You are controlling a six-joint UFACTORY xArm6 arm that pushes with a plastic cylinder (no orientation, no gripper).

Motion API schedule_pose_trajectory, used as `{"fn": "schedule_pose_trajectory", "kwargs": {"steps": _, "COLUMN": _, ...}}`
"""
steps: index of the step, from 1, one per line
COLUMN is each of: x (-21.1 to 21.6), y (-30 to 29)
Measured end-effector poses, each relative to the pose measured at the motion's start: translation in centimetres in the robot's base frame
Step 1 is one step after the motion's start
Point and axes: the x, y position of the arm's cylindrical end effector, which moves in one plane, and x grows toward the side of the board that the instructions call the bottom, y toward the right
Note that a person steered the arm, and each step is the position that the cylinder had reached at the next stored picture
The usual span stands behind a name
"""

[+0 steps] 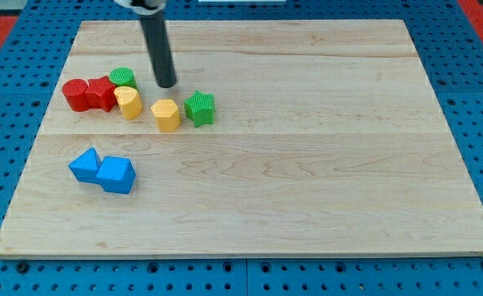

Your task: Move the green star to the right of the green circle

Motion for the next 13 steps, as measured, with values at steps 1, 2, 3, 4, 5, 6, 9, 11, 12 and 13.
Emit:
{"fn": "schedule_pose_trajectory", "kwargs": {"steps": 1, "x": 0.4, "y": 8.0}}
{"fn": "schedule_pose_trajectory", "kwargs": {"steps": 2, "x": 4.4, "y": 12.9}}
{"fn": "schedule_pose_trajectory", "kwargs": {"steps": 3, "x": 6.9, "y": 11.4}}
{"fn": "schedule_pose_trajectory", "kwargs": {"steps": 4, "x": 5.8, "y": 7.3}}
{"fn": "schedule_pose_trajectory", "kwargs": {"steps": 5, "x": 1.7, "y": 4.7}}
{"fn": "schedule_pose_trajectory", "kwargs": {"steps": 6, "x": 0.1, "y": 3.6}}
{"fn": "schedule_pose_trajectory", "kwargs": {"steps": 9, "x": 2.6, "y": -2.4}}
{"fn": "schedule_pose_trajectory", "kwargs": {"steps": 11, "x": 6.5, "y": 2.7}}
{"fn": "schedule_pose_trajectory", "kwargs": {"steps": 12, "x": 11.4, "y": 3.0}}
{"fn": "schedule_pose_trajectory", "kwargs": {"steps": 13, "x": 12.4, "y": -0.3}}
